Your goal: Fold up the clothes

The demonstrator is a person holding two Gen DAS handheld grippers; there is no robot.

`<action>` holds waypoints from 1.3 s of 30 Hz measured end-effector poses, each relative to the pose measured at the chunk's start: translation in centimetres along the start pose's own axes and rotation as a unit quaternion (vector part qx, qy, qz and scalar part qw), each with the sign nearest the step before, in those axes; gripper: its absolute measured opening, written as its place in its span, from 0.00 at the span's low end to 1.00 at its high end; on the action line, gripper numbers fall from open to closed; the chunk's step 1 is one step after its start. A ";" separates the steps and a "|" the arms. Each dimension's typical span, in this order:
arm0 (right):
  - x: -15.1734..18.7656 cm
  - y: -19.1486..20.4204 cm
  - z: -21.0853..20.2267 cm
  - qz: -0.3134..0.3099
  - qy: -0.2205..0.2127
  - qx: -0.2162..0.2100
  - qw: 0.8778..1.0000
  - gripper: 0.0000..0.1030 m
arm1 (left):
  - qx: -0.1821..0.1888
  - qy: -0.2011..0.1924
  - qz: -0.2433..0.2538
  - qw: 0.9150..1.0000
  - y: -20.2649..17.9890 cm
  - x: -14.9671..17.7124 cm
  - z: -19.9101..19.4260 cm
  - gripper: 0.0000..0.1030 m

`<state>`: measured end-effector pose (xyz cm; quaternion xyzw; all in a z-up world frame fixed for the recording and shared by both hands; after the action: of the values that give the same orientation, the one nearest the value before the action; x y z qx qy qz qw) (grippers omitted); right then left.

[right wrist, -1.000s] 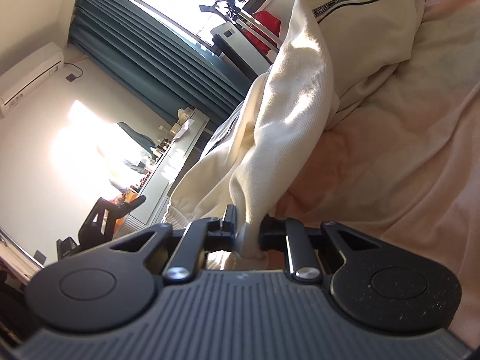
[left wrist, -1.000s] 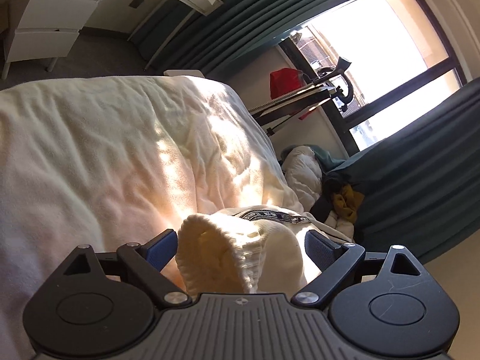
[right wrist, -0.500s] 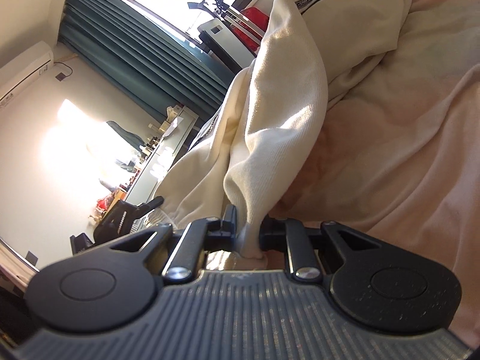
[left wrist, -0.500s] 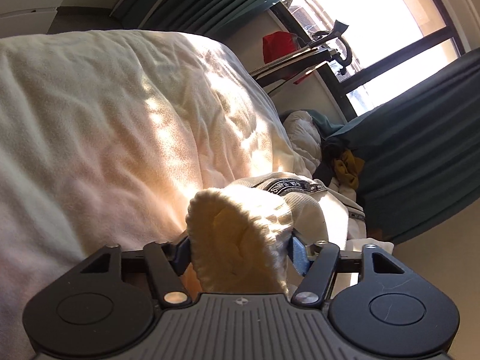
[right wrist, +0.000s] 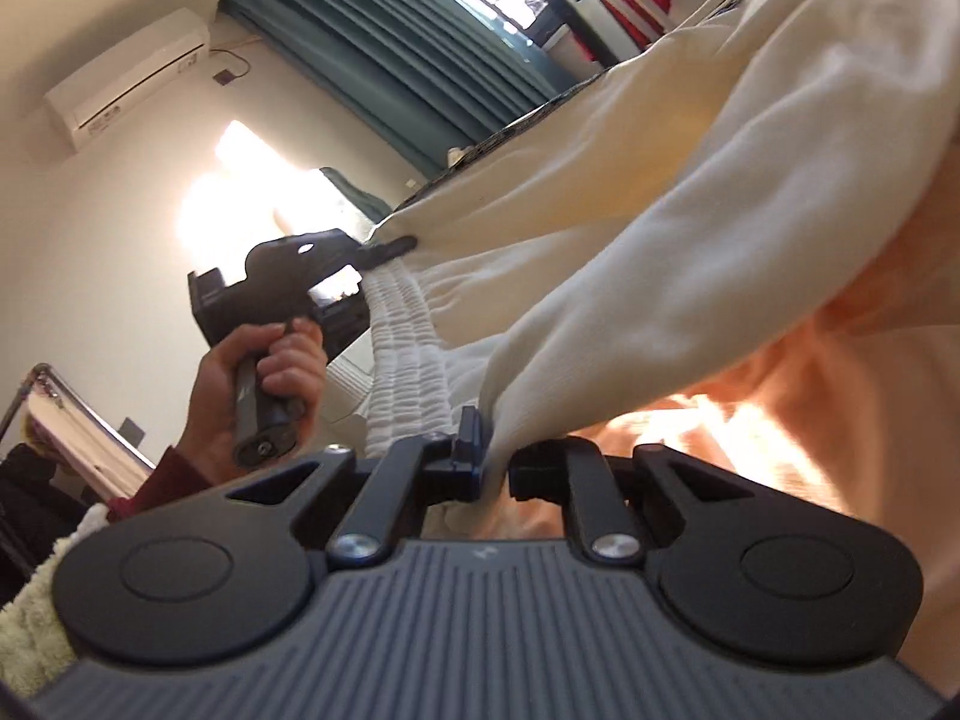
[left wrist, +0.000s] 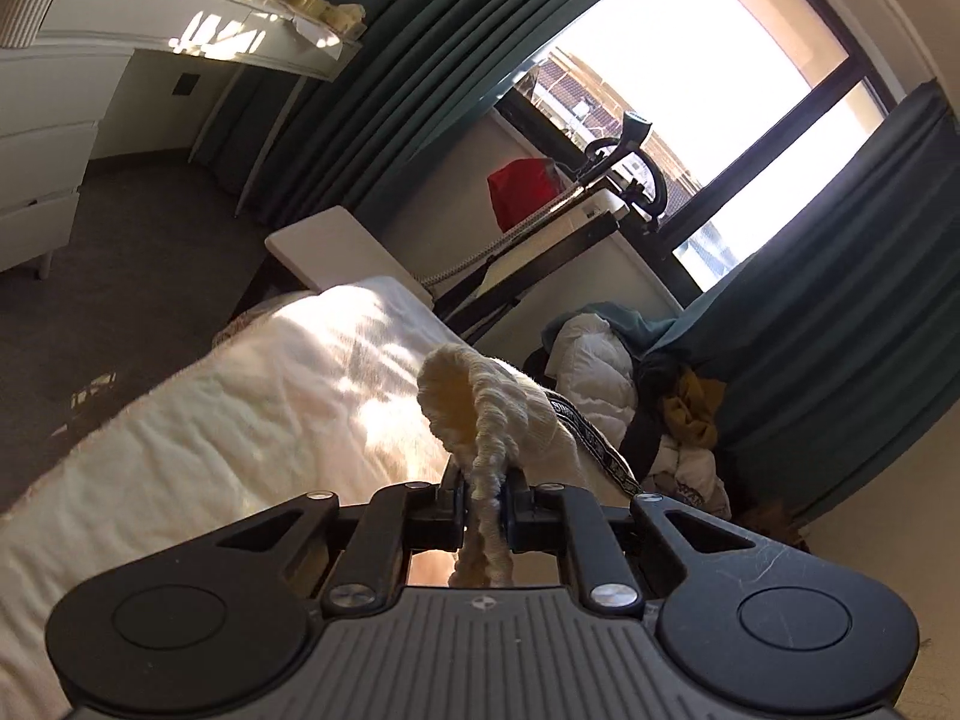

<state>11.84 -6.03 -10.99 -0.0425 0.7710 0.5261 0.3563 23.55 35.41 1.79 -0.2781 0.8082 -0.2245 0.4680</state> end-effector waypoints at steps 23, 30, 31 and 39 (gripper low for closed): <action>2.0 -0.2 13.4 -0.051 0.146 -0.002 0.988 0.15 | -0.065 0.017 0.025 0.997 11.1 -0.5 2.7 0.47; 1.1 2.5 5.5 -0.101 0.143 0.044 0.984 0.22 | -0.058 -0.013 0.054 0.997 7.2 3.3 -7.0 0.63; 0.8 2.8 4.0 -0.106 0.138 0.049 0.984 0.24 | -0.052 -0.014 0.056 0.997 6.5 4.1 -8.2 0.64; -3.8 3.5 -8.2 -0.151 0.060 0.140 0.977 0.26 | 0.019 0.026 0.123 0.992 -3.7 14.1 -11.9 0.65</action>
<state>8.97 -12.52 -4.42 -0.1401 0.8415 0.3498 0.3872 8.21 24.62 0.66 -0.1620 0.8439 -0.1877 0.4758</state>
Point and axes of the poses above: each gripper's, at about its wrist camera, not at the fingertips, and z roughly the way its jaws point, y to its left, x to its underside, the point moved 2 cm from there along z, roughly the way its jaws point, and after that the axes turned 1 degree about -x, right-handed, at the moved point
